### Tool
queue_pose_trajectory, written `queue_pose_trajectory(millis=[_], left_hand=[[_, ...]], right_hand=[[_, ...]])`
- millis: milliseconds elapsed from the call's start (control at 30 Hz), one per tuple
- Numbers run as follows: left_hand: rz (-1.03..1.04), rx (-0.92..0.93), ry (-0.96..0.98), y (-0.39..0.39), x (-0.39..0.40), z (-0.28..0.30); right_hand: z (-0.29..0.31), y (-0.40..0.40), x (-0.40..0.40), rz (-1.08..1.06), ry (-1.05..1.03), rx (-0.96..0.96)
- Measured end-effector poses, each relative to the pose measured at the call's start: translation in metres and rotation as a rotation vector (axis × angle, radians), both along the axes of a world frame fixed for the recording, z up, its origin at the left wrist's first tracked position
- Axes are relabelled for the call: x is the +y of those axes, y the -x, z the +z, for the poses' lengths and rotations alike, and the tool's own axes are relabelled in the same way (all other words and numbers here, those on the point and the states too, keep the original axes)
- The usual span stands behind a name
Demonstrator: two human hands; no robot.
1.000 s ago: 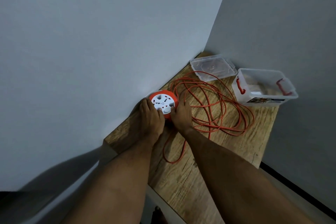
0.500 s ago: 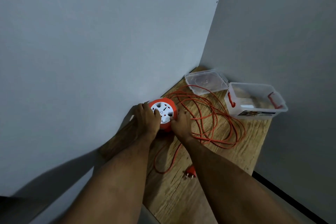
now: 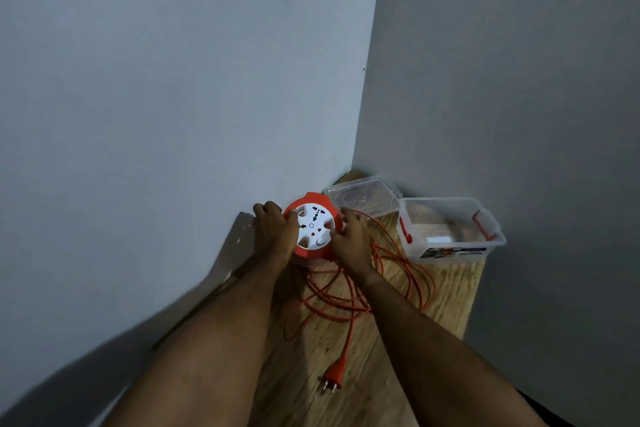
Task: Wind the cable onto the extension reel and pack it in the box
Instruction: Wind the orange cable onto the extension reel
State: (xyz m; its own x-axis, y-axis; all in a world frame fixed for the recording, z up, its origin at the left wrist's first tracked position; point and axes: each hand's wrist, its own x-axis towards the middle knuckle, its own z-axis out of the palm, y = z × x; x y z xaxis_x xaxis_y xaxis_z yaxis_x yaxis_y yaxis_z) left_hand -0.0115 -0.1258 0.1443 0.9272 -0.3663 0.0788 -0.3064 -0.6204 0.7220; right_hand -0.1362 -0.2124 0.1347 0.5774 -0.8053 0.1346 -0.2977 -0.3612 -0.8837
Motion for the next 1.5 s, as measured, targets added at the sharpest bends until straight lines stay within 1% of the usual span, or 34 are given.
queue_pose_trajectory(millis=[100,267,333,467,533,633,733,800,833,900,967,1033,1067,1133,1200,1233,1267,1300,1333,1367,1400,1433,1467,1500], left_hand=[[-0.067,0.017,0.075,-0.010,-0.016,0.013],[-0.309,0.049,0.214,-0.035,-0.057,0.044],[-0.425,0.021,0.254,-0.043,-0.074,0.062],[-0.630,0.025,0.316,-0.056,-0.102,0.086],[-0.687,0.017,0.321,-0.059,-0.111,0.090],[-0.763,-0.037,0.285,-0.057,-0.121,0.092],[-0.833,-0.042,0.305,-0.045,-0.127,0.091],[-0.868,-0.026,0.318,-0.036,-0.131,0.092],[-0.878,-0.039,0.313,-0.032,-0.132,0.093],[-0.904,-0.078,0.298,-0.027,-0.133,0.095],[-0.922,-0.121,0.296,-0.025,-0.133,0.094],[-0.919,-0.139,0.316,-0.025,-0.132,0.094],[-0.913,-0.139,0.335,-0.025,-0.131,0.093],[-0.893,-0.122,0.377,-0.025,-0.129,0.091],[-0.854,-0.091,0.418,-0.021,-0.123,0.089],[-0.829,-0.089,0.436,-0.018,-0.120,0.088],[-0.810,-0.107,0.446,-0.016,-0.117,0.087],[-0.801,-0.139,0.445,-0.014,-0.114,0.085],[-0.796,-0.169,0.438,-0.014,-0.111,0.084],[-0.790,-0.175,0.432,-0.016,-0.109,0.083],[-0.777,-0.141,0.432,-0.020,-0.107,0.080],[-0.763,-0.079,0.445,-0.025,-0.105,0.079],[-0.749,-0.015,0.462,-0.031,-0.105,0.077],[-0.744,0.026,0.472,-0.037,-0.104,0.076]], right_hand=[[0.008,0.002,-0.012,-0.071,0.039,-0.034],[0.022,-0.001,-0.029,-0.189,0.106,-0.168],[0.028,-0.005,-0.031,-0.260,0.152,-0.225],[0.036,-0.008,-0.037,-0.387,0.209,-0.223],[0.041,-0.007,-0.036,-0.430,0.268,-0.156],[0.048,-0.003,-0.026,-0.509,0.559,0.047],[0.058,-0.005,-0.010,-0.461,0.768,0.228],[0.061,-0.007,-0.008,-0.461,0.829,0.370],[0.063,-0.008,-0.008,-0.484,0.834,0.409],[0.066,-0.006,-0.009,-0.521,0.837,0.420],[0.070,-0.007,-0.009,-0.500,0.832,0.427],[0.071,-0.007,-0.012,-0.475,0.778,0.396],[0.074,-0.008,-0.013,-0.486,0.713,0.339],[0.078,-0.012,-0.013,-0.565,0.528,0.168],[0.080,-0.018,-0.011,-0.707,0.328,0.001],[0.078,-0.022,-0.011,-0.790,0.189,-0.075],[0.076,-0.026,-0.011,-0.850,-0.012,-0.172],[0.075,-0.029,-0.009,-0.867,-0.270,-0.320],[0.074,-0.032,-0.006,-0.833,-0.527,-0.503],[0.074,-0.033,-0.002,-0.780,-0.728,-0.681],[0.076,-0.033,0.004,-0.740,-0.832,-0.784],[0.077,-0.033,0.010,-0.731,-0.823,-0.790],[0.077,-0.033,0.017,-0.750,-0.692,-0.711],[0.078,-0.032,0.023,-0.770,-0.466,-0.586]])
